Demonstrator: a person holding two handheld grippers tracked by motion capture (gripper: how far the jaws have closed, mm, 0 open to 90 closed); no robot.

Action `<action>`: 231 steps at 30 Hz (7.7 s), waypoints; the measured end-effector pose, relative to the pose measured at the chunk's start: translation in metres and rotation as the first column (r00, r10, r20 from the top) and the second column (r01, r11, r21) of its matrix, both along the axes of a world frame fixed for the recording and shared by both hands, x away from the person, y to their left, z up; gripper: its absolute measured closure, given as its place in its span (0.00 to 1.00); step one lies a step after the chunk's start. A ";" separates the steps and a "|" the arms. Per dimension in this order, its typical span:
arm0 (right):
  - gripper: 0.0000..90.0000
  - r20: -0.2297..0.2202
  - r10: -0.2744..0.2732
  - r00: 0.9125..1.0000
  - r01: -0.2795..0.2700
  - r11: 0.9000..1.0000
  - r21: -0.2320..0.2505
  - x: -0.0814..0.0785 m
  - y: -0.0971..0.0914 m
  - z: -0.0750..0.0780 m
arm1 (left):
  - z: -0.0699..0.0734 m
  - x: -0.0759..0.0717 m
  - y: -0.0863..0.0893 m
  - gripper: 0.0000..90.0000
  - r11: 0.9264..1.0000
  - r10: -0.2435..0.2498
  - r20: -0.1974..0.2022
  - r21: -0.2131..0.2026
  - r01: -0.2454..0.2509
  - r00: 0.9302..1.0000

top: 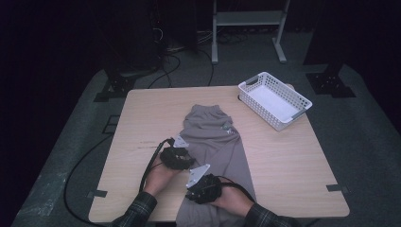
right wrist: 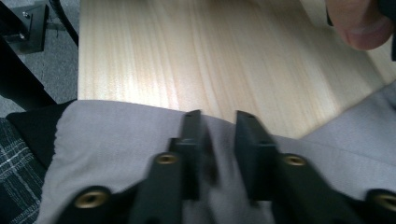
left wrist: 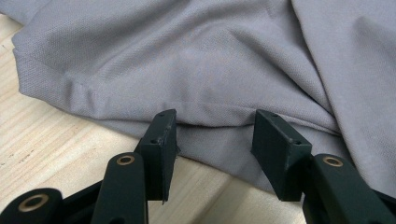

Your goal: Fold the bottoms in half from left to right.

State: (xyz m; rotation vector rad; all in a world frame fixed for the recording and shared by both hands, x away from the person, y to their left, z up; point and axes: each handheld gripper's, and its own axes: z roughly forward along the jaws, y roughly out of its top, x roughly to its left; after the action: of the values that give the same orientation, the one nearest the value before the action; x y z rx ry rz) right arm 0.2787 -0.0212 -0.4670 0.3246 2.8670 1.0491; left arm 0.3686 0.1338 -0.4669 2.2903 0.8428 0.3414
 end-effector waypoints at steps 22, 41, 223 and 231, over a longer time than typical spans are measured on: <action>0.98 0.024 -0.198 0.980 0.194 0.974 0.120 -0.025 -0.122 0.042 | 0.008 -0.006 0.004 0.55 1.000 -0.003 0.009 -0.018 0.004 1.000; 0.98 0.031 -0.354 0.935 0.355 0.934 -0.036 -0.041 -0.197 0.018 | 0.007 -0.027 -0.028 0.52 0.984 -0.171 -0.035 -0.061 0.169 0.985; 0.57 0.012 -0.289 0.957 0.281 0.941 0.188 0.060 -0.145 0.041 | 0.007 -0.052 -0.048 0.80 0.937 -0.349 0.003 -0.029 0.349 0.937; 0.57 0.009 -0.306 0.952 0.296 0.928 0.228 0.062 -0.158 0.052 | 0.010 -0.075 -0.070 0.69 0.837 -0.545 0.034 -0.031 0.546 0.838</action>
State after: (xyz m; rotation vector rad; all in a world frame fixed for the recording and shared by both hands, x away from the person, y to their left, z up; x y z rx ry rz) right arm 0.3406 -0.1788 -0.4151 0.7202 2.5496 1.2947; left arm 0.2935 0.0635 -0.4572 2.3629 0.1489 0.0888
